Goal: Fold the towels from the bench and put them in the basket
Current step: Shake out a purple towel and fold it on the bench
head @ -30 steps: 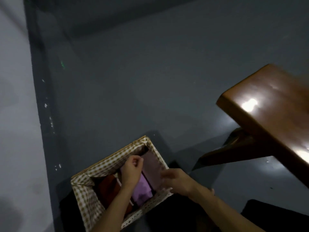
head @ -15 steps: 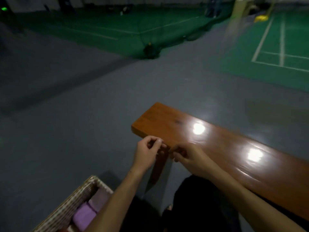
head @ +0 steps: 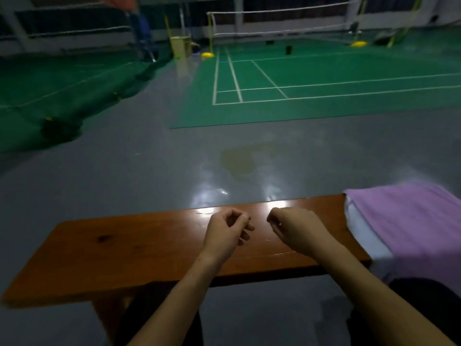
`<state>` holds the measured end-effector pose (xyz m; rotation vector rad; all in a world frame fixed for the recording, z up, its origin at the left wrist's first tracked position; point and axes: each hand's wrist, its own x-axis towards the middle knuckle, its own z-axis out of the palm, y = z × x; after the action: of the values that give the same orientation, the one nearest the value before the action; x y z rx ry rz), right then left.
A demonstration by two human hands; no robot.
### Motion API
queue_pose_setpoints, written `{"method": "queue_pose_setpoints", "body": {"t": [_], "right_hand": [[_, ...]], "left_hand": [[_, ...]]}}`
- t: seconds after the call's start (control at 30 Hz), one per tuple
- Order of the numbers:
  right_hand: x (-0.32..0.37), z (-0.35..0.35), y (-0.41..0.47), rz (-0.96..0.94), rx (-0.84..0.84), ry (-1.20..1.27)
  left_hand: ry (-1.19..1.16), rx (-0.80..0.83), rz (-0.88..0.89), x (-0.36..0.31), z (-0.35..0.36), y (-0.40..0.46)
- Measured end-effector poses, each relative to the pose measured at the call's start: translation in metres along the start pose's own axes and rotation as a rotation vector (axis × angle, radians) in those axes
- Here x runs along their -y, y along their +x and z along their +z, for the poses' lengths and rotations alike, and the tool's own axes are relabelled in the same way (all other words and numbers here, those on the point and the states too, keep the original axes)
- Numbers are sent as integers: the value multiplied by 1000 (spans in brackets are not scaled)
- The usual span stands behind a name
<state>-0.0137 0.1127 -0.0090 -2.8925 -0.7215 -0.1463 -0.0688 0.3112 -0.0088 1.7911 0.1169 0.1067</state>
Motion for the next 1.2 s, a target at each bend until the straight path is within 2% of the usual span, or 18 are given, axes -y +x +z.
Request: {"method": "queue_pose_setpoints", "body": {"t": [0.07,0.17,0.37,0.43,0.5,0.63,0.77,0.93,1.07,1.2], "right_hand": [[-41,1,-15,69,21,-123],[-103,3,-37,241,49,-166],[-211,-1,-83,733,143,-92],[-232,4,-93,851,199,-22],[-243,9,-96,900,187,15],[-258,16,-94,924,73,49],[-258,16,-105,862,-105,170],[-247,17,-112,663,-448,286],[-238,23,-97,448,-589,344],[-237,22,-92,436,-680,321]], "left_hand": [[59,69,15,0,38,8],[105,154,30,-1,93,19],[231,342,39,-4,206,46],[258,385,25,-5,242,55],[263,430,-5,-4,275,62],[241,512,-82,1,330,78],[140,504,-184,-1,367,98],[-130,344,-261,-15,378,115],[-164,120,-32,-24,360,127],[-215,-58,-19,-16,332,135]]}}
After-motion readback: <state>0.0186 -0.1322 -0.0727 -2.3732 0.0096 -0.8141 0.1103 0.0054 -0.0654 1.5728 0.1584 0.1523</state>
